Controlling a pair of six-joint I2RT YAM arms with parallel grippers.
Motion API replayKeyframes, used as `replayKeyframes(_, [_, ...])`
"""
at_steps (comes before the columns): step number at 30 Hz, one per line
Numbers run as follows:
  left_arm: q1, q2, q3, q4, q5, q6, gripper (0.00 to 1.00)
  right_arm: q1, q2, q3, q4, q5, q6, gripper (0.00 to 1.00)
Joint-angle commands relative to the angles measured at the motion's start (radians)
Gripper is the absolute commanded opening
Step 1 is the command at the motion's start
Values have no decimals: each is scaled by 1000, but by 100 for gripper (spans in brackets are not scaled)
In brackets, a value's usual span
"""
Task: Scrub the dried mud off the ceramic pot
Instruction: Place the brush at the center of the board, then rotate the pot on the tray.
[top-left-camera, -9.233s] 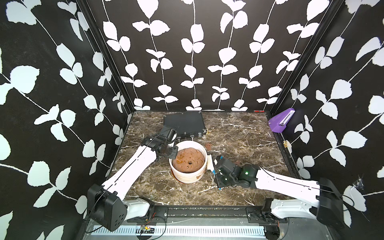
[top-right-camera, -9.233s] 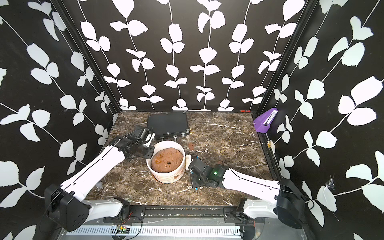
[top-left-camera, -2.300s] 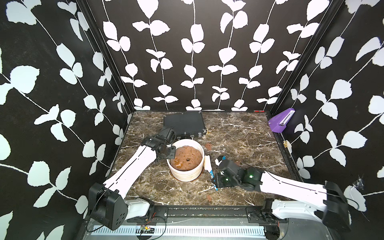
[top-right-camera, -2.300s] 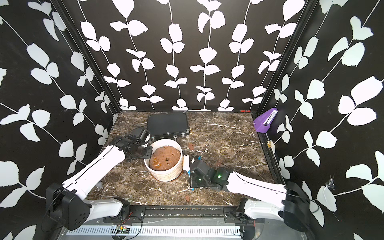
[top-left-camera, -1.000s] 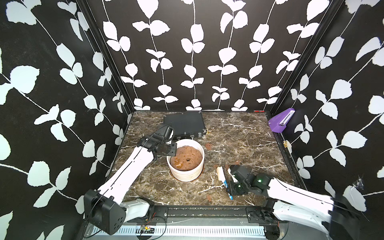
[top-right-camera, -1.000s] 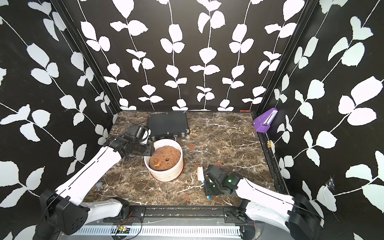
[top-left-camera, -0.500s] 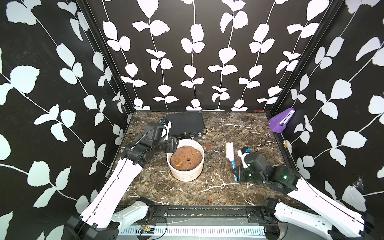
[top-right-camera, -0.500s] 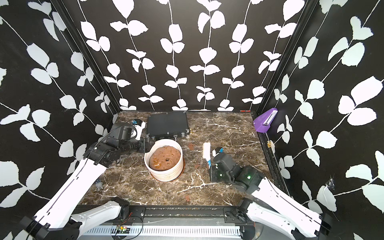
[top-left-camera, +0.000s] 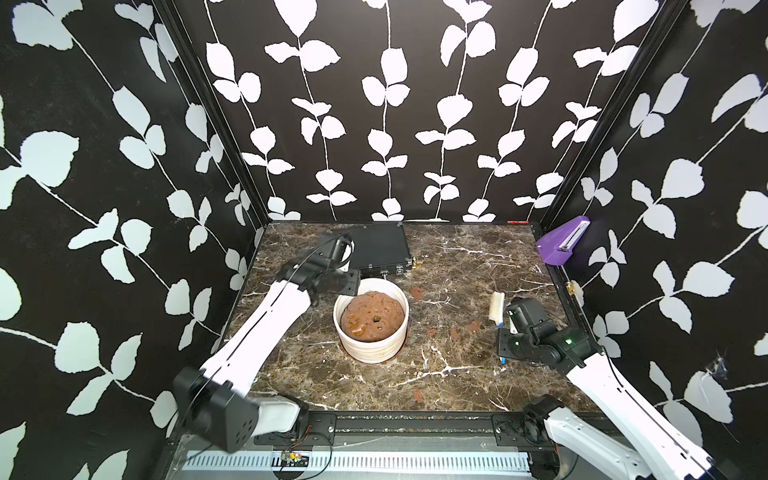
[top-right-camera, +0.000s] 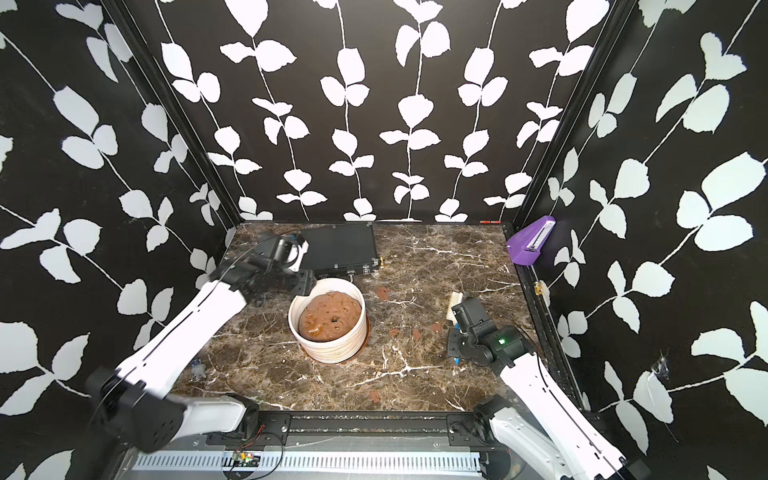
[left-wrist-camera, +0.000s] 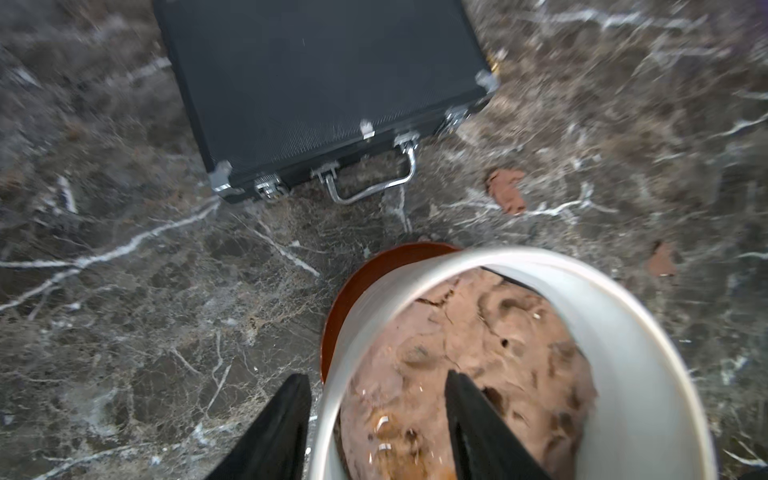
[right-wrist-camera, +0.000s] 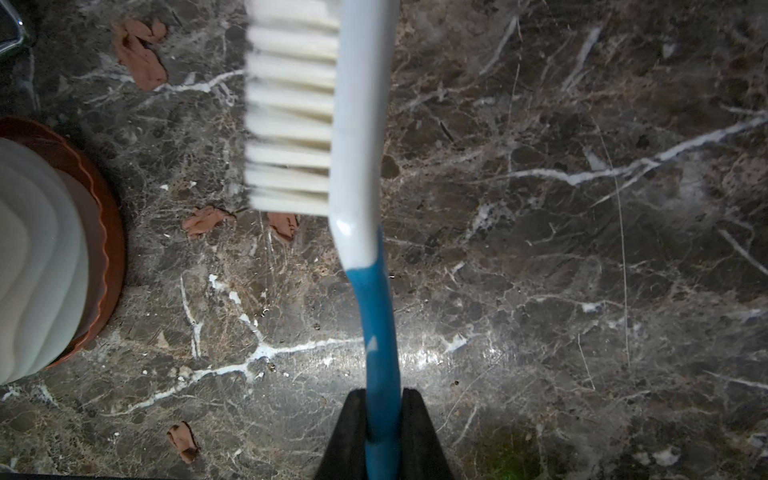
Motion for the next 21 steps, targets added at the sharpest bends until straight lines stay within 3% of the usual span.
replayKeyframes(1, [1,26,15,-33,-84,9,57,-50,-1,-23,53,-94,-14,0])
replayKeyframes(5, [1,55,-5,-11,-112,14,59,-63,10,-52,89,-133,8,0])
replayKeyframes(7, [1,67,-19,-2,-97,11,55,-64,0,-61,95,-137,12,0])
replayKeyframes(9, [1,76,-27,-5,-80,2,45,-64,-7,-63,92,-135,15,0])
replayKeyframes(14, [1,51,-44,-36,-72,-47,8,-98,4,-118,118,-164,51,0])
replayKeyframes(17, [1,3,-71,-47,-68,-85,0,-122,25,-150,134,-167,81,0])
replayKeyframes(21, [1,-63,-121,-38,-25,-134,0,-133,31,-190,160,-160,120,0])
